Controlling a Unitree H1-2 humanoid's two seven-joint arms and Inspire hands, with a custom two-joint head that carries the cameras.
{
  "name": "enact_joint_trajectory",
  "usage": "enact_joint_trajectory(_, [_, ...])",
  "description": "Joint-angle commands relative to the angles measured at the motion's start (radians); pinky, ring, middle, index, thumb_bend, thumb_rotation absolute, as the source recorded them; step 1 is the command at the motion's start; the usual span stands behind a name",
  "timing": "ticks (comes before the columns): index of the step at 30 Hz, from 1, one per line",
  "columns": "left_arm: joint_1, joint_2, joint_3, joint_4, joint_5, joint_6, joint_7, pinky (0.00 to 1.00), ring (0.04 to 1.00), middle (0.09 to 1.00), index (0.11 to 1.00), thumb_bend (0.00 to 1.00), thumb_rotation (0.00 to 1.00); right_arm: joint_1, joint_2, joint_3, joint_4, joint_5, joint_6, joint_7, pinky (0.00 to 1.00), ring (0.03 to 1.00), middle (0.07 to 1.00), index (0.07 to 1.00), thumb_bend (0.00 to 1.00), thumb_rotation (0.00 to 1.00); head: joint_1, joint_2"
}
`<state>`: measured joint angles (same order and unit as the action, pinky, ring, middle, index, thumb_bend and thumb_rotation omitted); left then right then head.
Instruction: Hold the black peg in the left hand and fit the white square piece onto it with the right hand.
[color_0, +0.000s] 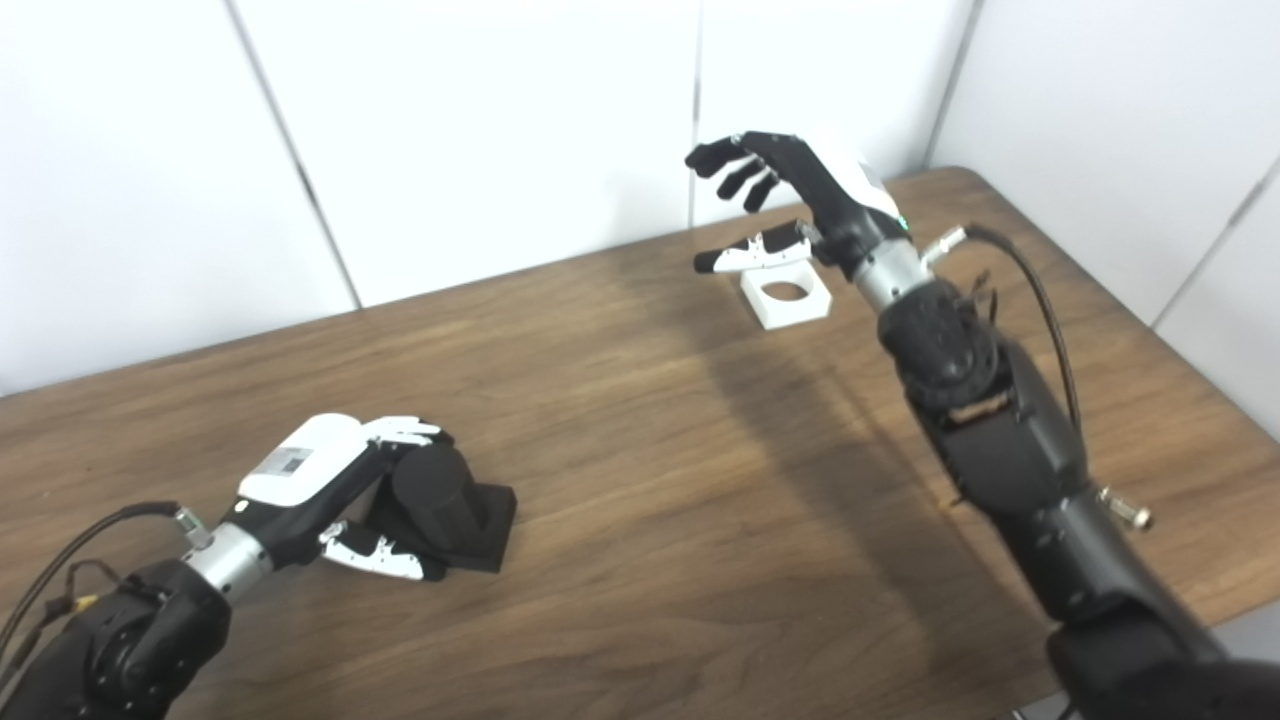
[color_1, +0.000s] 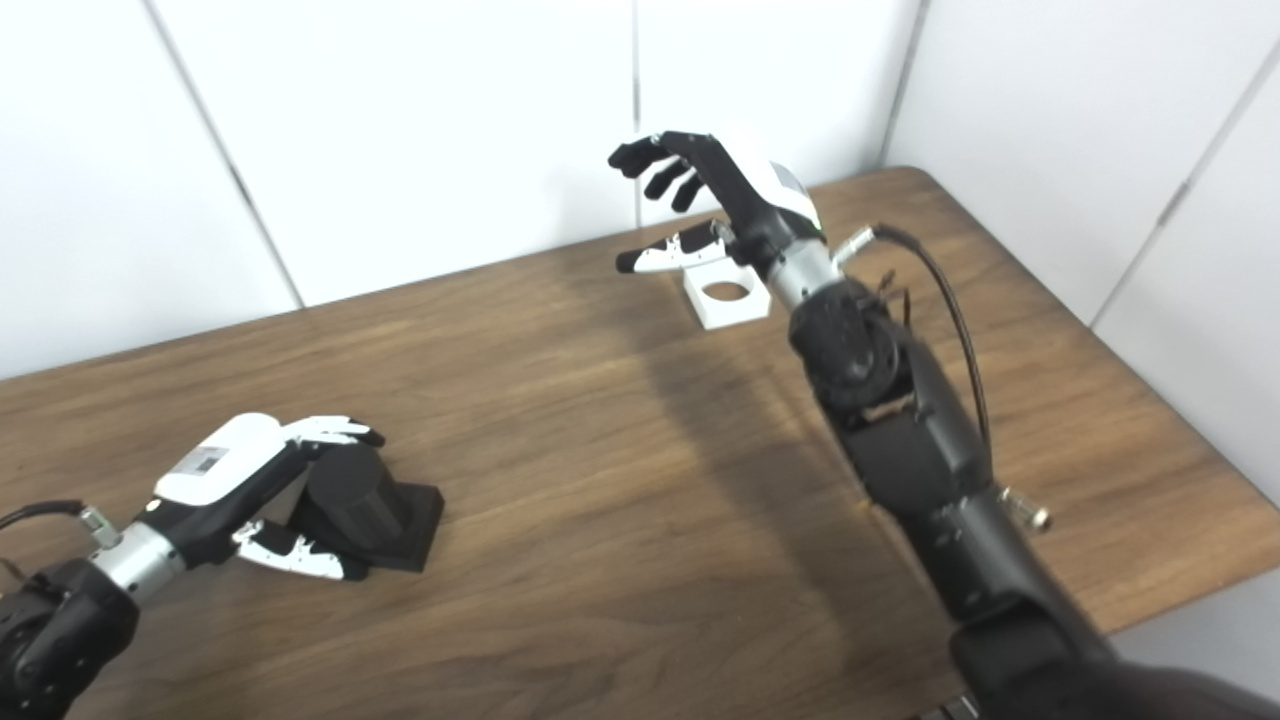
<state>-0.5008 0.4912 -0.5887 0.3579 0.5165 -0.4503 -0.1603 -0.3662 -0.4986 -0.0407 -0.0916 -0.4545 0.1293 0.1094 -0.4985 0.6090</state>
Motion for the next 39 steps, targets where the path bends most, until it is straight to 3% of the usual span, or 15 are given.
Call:
enact_joint_trajectory(1, [0.048, 0.045, -0.066, 0.048, 0.031, -0.019, -0.044, 0.71, 0.853, 0.811, 0.49, 0.52, 0.06, -0.072, -0.072, -0.015, 0.013, 0.017, -0.014, 0.029, 0.54, 0.65, 0.718, 0.707, 0.65, 0.02, -0.006, -0.012])
enact_joint_trajectory(4, [0.042, 0.057, -0.095, 0.054, 0.023, -0.019, -0.03, 0.71, 0.855, 0.811, 0.49, 0.52, 0.06, -0.098, -0.139, -0.005, 0.076, 0.054, -0.046, 0.088, 0.58, 0.697, 0.75, 0.724, 0.67, 0.0, -0.015, -0.026])
enact_joint_trajectory(6, [0.04, 0.064, -0.109, 0.054, 0.012, -0.019, -0.024, 0.72, 0.854, 0.807, 0.49, 0.52, 0.05, -0.118, -0.188, 0.022, 0.1, 0.043, -0.03, 0.142, 0.67, 0.779, 0.805, 0.76, 0.67, 0.08, -0.018, -0.029])
enact_joint_trajectory(9, [0.034, 0.075, -0.13, 0.057, -0.006, -0.02, -0.004, 0.72, 0.847, 0.802, 0.489, 0.52, 0.05, -0.166, -0.269, 0.099, 0.122, -0.004, 0.031, 0.272, 0.78, 0.884, 0.884, 0.834, 0.7, 0.2, -0.023, -0.031])
enact_joint_trajectory(13, [0.028, 0.087, -0.152, 0.056, -0.013, -0.019, 0.02, 0.71, 0.84, 0.8, 0.489, 0.52, 0.05, -0.23, -0.324, 0.182, 0.142, -0.049, 0.111, 0.4, 0.89, 0.968, 0.943, 0.895, 0.83, 0.26, -0.026, -0.032])
enact_joint_trajectory(15, [0.026, 0.091, -0.155, 0.05, -0.009, -0.019, 0.018, 0.71, 0.837, 0.801, 0.489, 0.52, 0.05, -0.258, -0.332, 0.207, 0.17, -0.064, 0.132, 0.436, 0.92, 0.982, 0.95, 0.905, 0.87, 0.28, -0.026, -0.032])
enact_joint_trajectory(24, [0.039, 0.089, -0.14, 0.042, -0.023, -0.019, -0.008, 0.73, 0.85, 0.803, 0.49, 0.52, 0.05, -0.294, -0.336, 0.221, 0.237, -0.046, 0.153, 0.52, 0.81, 0.977, 0.963, 0.929, 0.98, 0.35, -0.015, -0.031])
enact_joint_trajectory(31, [0.039, 0.086, -0.141, 0.042, -0.017, -0.019, -0.004, 0.73, 0.848, 0.803, 0.49, 0.52, 0.05, -0.303, -0.331, 0.27, 0.243, -0.091, 0.158, 0.56, 0.81, 0.975, 0.982, 0.953, 1.0, 0.33, -0.008, -0.032])
enact_joint_trajectory(35, [0.041, 0.086, -0.135, 0.037, -0.019, -0.019, -0.013, 0.72, 0.849, 0.802, 0.49, 0.52, 0.05, -0.318, -0.327, 0.309, 0.25, -0.128, 0.163, 0.579, 0.85, 0.983, 0.988, 0.957, 1.0, 0.32, -0.007, -0.028])
enact_joint_trajectory(39, [0.04, 0.087, -0.135, 0.032, -0.018, -0.019, -0.016, 0.72, 0.846, 0.797, 0.49, 0.52, 0.05, -0.331, -0.317, 0.345, 0.264, -0.171, 0.17, 0.585, 0.95, 0.99, 0.987, 0.965, 0.99, 0.31, -0.007, -0.028])
